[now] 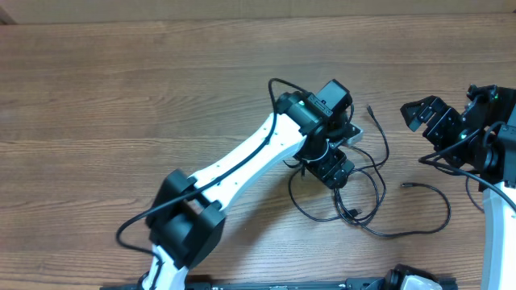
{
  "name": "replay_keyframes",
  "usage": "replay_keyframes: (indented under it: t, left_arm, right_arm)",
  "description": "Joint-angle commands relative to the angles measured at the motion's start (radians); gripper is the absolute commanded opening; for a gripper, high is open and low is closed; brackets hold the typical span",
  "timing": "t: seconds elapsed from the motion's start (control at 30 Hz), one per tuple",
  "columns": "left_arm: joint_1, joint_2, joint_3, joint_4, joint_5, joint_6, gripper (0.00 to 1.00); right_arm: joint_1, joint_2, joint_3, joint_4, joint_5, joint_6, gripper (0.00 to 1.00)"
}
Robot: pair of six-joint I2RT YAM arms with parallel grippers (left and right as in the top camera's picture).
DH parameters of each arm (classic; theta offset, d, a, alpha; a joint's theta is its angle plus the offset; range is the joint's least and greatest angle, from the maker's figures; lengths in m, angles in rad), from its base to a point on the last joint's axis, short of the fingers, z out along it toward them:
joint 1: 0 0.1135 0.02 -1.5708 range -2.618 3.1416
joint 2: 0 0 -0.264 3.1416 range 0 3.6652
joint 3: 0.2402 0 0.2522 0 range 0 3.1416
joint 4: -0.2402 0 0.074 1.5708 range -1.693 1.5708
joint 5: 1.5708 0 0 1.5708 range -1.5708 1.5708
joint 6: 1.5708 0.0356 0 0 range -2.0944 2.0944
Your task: Untangle cables
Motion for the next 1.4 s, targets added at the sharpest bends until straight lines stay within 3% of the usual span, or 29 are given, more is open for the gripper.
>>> replay_keyframes:
  t: [0.0, 0.2, 0.53, 0.77, 1.07, 1.2, 1.37]
  left_arm:
    - [-0.001, 0.048, -0.007, 0.021, -0.008, -0.114, 0.91]
    - [-0.025, 0.135, -0.007, 0.066, 0.106, -0.117, 0.91]
    - [-0.044, 0.190, -0.007, 0.161, 0.092, -0.248, 0.90]
    - [-0.048, 0.230, -0.008, 0.196, 0.080, -0.254, 0.92]
    - [-0.048, 0.266, -0.008, 0.216, 0.085, -0.278, 0.78]
    - [-0.048, 0.266, -0.008, 0.227, 0.085, -0.281, 0.59]
    - [-0.049, 0.266, -0.008, 0.231, 0.086, -0.281, 0.12]
  right_arm:
    - [-0.004, -0.003, 0.008, 0.006, 0.010, 0.019, 1.00]
    - [-0.004, -0.003, 0.008, 0.006, 0.010, 0.018, 1.00]
    - [-0.004, -0.003, 0.008, 0.004, 0.010, 0.018, 1.00]
    - [-0.004, -0.003, 0.008, 0.002, 0.010, 0.018, 1.00]
    - [-0.004, -0.003, 0.008, -0.002, 0.010, 0.018, 1.00]
    - [-0.004, -0.003, 0.008, -0.003, 0.010, 0.018, 1.00]
    - [-0.004, -0.003, 0.008, -0.003, 0.010, 0.018, 1.00]
